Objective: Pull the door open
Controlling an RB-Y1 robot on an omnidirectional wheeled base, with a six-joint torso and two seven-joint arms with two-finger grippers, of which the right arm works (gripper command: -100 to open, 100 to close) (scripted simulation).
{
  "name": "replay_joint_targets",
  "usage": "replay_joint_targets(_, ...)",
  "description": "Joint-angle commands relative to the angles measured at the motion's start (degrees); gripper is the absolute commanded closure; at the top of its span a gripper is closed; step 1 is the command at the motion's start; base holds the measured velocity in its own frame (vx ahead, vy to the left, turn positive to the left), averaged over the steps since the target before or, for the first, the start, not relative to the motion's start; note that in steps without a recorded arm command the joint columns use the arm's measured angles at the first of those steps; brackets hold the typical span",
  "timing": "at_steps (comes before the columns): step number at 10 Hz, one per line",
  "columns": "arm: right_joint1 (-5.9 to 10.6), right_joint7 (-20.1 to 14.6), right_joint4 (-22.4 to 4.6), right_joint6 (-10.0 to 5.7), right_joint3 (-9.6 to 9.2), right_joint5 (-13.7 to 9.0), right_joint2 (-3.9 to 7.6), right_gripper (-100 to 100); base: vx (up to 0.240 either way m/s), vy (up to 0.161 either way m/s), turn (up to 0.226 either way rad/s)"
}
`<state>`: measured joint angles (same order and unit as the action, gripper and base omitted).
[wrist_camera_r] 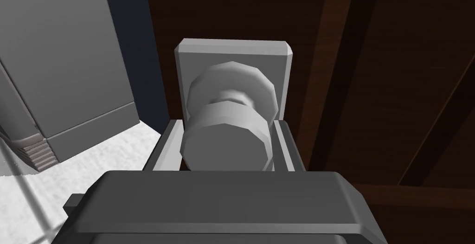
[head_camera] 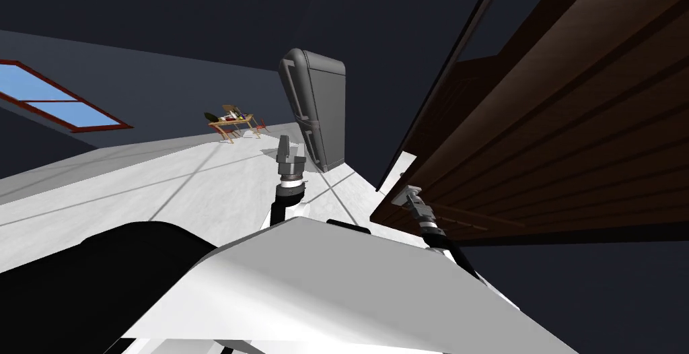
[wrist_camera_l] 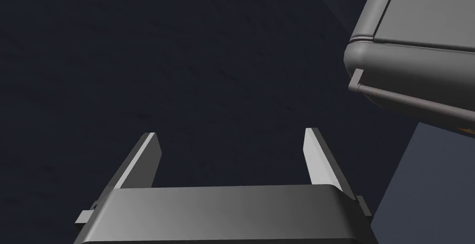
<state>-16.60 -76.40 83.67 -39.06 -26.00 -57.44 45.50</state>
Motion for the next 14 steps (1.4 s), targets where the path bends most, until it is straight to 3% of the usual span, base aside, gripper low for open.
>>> replay_joint_targets(1,-0.26,-0.85,-0.02,-0.72,-0.72,0.37,0.72,100,-0.208,-0.063,0.126)
replay_joint_targets(6,-0.58,-3.38,-0.03,-2.85,-2.52,1.34,3.07,100,-0.218,-0.068,0.131)
replay_joint_targets(8,-0.57,-3.37,-0.09,-2.69,-2.65,1.37,3.11,100,-0.15,-0.06,0.076)
replay_joint_targets(14,-1.35,-6.28,-0.49,-5.97,-5.11,2.44,5.93,100,-0.181,-0.069,0.139)
